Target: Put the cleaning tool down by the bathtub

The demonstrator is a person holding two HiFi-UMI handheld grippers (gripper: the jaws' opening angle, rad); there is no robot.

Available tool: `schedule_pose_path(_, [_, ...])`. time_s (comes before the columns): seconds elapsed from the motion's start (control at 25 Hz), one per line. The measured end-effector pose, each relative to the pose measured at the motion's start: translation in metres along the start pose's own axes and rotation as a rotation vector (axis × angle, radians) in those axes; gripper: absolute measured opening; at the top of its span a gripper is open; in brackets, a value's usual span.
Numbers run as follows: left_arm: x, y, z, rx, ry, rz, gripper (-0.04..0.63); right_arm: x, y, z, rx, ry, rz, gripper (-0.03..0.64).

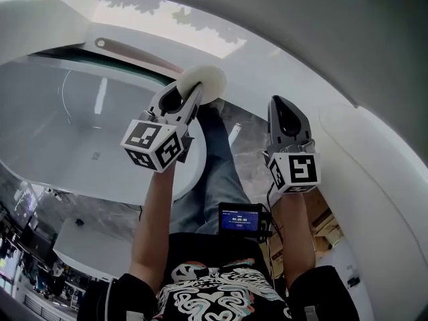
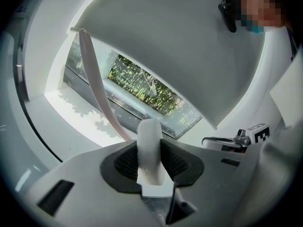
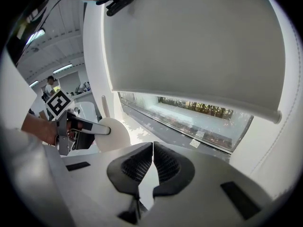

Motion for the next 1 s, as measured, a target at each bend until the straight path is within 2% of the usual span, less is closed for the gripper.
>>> schedule_pose_path(0.24, [0.023, 0.008, -0.016, -0.03, 0.027, -0.012, 0.121, 0.016, -0.006, -0.019, 0.001, 0.017, 0.009, 0.028])
schedule_pose_path(0.44, [0.041, 0.014, -0.027, -0.094, 0.045, -0.027, 0.12, 0.026, -0.011, -0.031, -0.01, 0.032, 0.016, 0.028])
schedule_pose_path(0.6, [0.05, 0.02, -0.035, -0.096, 0.074, -0.028, 0.12, 0.036, -0.011, -0.04, -0.018, 0.04, 0.023, 0.028])
schedule_pose_path(0.88, [0.066, 0.027, -0.051, -0.144, 0.099, -0.04, 0.121, 0.045, -0.013, -0.062, -0.047, 0.056, 0.052, 0.028])
schedule_pose_path(1.0, [0.072, 0.028, -0.057, -0.183, 0.118, -0.049, 0.121, 0.047, -0.015, -0.07, -0.041, 0.074, 0.05, 0.028])
Point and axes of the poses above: the fingertips, and each gripper's own axes: x forward along the fingers, y to its left, z out of its top, the point moved 6 cm from there along -x, backward along the fingers, and after that the axes turned 3 degrees about z, right-handed, at the moved point
